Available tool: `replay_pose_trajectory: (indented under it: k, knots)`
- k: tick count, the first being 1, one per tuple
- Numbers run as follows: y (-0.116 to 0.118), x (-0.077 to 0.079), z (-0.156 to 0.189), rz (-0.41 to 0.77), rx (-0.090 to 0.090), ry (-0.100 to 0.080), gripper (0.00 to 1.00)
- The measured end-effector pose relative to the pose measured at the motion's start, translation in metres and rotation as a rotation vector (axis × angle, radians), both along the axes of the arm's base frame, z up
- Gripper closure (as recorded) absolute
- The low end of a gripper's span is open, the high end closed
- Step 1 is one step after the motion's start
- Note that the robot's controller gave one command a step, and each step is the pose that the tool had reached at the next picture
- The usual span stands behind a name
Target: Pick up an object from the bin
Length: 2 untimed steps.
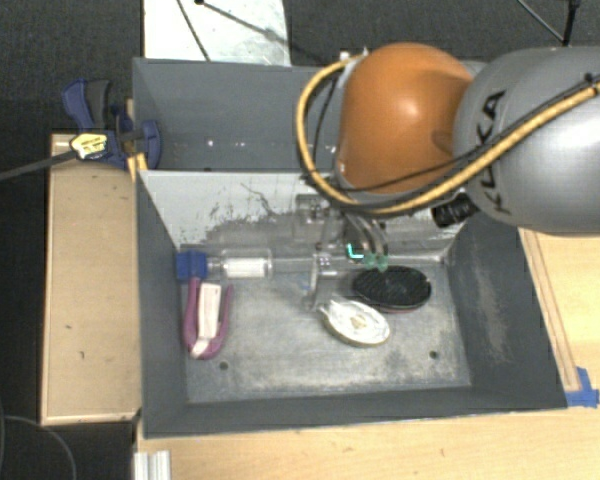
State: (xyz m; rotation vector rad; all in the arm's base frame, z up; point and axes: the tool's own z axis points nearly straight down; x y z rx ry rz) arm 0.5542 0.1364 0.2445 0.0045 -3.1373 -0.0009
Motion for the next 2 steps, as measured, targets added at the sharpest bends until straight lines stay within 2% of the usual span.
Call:
replay_pose_trajectory:
  k: [1,2]
  knots:
    - [-0.083,0.018,-0.088,-0.135,-0.004,-0.001,0.0]
    - [-0.079,0.037,-0.105,-0.436,0.0,-0.009,0.0]
